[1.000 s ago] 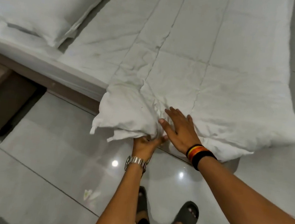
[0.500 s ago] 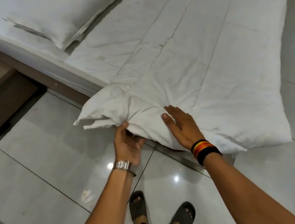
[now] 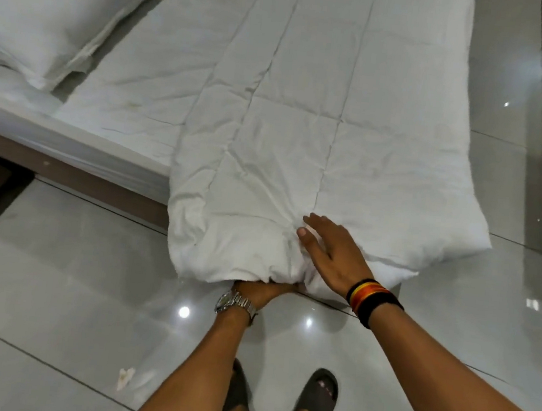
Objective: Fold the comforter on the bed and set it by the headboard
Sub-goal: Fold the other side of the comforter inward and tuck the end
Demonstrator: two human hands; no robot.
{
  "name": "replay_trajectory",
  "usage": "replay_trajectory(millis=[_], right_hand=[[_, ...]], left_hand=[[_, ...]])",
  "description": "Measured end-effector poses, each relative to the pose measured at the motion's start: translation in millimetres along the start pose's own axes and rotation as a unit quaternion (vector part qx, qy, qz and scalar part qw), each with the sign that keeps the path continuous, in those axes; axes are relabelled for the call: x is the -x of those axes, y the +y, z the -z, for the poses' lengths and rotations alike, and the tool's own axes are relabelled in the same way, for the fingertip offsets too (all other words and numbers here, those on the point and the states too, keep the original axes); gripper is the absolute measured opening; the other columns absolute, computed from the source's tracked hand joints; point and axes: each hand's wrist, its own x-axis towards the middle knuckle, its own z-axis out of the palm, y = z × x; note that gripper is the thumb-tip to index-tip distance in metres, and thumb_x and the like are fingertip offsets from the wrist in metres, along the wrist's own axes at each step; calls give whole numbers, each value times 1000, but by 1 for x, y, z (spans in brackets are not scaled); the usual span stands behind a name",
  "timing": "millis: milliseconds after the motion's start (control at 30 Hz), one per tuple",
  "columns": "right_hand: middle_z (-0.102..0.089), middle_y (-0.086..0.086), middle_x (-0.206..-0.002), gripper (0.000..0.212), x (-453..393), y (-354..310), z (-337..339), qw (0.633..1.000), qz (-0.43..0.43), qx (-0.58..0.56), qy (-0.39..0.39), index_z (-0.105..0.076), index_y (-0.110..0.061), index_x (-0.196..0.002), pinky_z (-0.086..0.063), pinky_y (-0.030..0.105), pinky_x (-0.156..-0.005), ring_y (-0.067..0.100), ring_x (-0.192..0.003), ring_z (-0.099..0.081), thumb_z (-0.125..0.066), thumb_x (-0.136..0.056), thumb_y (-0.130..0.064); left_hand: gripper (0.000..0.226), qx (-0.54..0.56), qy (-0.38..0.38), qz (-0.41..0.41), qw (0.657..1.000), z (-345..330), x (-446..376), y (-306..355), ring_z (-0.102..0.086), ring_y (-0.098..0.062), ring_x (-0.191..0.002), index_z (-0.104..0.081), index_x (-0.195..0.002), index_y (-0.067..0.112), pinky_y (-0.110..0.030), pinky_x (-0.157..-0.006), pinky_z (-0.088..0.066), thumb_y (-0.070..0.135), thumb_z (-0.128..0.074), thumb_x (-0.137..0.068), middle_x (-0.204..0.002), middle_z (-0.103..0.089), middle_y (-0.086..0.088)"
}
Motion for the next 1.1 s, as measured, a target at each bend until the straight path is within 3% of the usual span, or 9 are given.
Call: replay_trajectory(millis=[200,367,500,567,633,767,933,1033,1100], right_hand=[[-43,-3,-161,72,2,1,33,994,72,86,9,-52,-26,-150,-4,43,-129,13,-154,-26,-25,-100,-69],[-50,-9,-155,76,8,-20,81,988,88,122,26,-60,-33,-142,-3,48,-128,13,-151,-33,-20,-95,-78],[-47,-2,-158,65,13,5,87,992,33,123,-24,-57,-29,-146,-17,51,-124,21,-149,-37,-28,-102,-68],[-44,2,-160,60,19,28,80,990,9,127,-68,-52,-26,-150,-21,51,-122,24,-149,-37,-30,-106,-61],[-39,0,-163,55,27,52,72,992,-8,90,-87,-45,-29,-155,-22,46,-123,23,-151,-32,-31,-108,-55],[-35,-8,-165,49,49,84,62,997,-27,-29,-63,-42,-37,-156,-21,35,-126,14,-153,-29,-34,-109,-52],[-43,-7,-161,55,84,106,72,994,-23,-77,79,-55,-36,-147,-18,39,-127,10,-152,-30,-37,-102,-62],[-36,-3,-164,76,102,131,85,938,-148,-184,253,-52,-31,-149,-26,46,-125,15,-153,-29,-50,-87,-74],[-31,-3,-164,97,110,150,84,869,-273,-334,242,-30,-31,-159,-30,48,-124,21,-152,-32,-62,-80,-79]], left_hand=[[63,324,144,-63,933,-31,26,23,-67,-18,-111,-67,-123,19,-25,-92,-52,25,-88,-64,-126,-70,0],[38,616,20,-111,780,-35,66,41,-71,-27,-96,-72,-111,8,-33,-75,-60,31,-67,-81,-107,-74,-11],[141,497,25,2,867,-79,59,60,-55,-26,-133,-48,-146,14,-40,-100,-52,95,-69,-33,-137,-58,-1],[158,414,40,33,909,-109,36,38,-48,-28,-138,-38,-153,14,-40,-113,-40,100,-63,-23,-150,-47,-5],[140,385,47,34,921,-127,29,31,-55,-29,-131,-45,-150,13,-43,-112,-42,95,-69,-40,-147,-54,-15],[65,516,60,48,853,-140,31,45,-68,-30,-111,-60,-136,11,-38,-83,-56,50,-73,-85,-124,-71,-15],[29,579,54,42,813,-139,57,37,-70,-30,-92,-76,-105,8,-39,-84,-57,24,-56,-91,-103,-75,-13],[25,607,42,32,793,-130,67,35,-68,-23,-74,-72,-84,16,-29,-60,-58,26,-51,-93,-78,-71,-3],[26,601,41,48,797,-130,65,39,-66,-22,-71,-70,-80,19,-26,-51,-56,28,-49,-93,-74,-71,-1]])
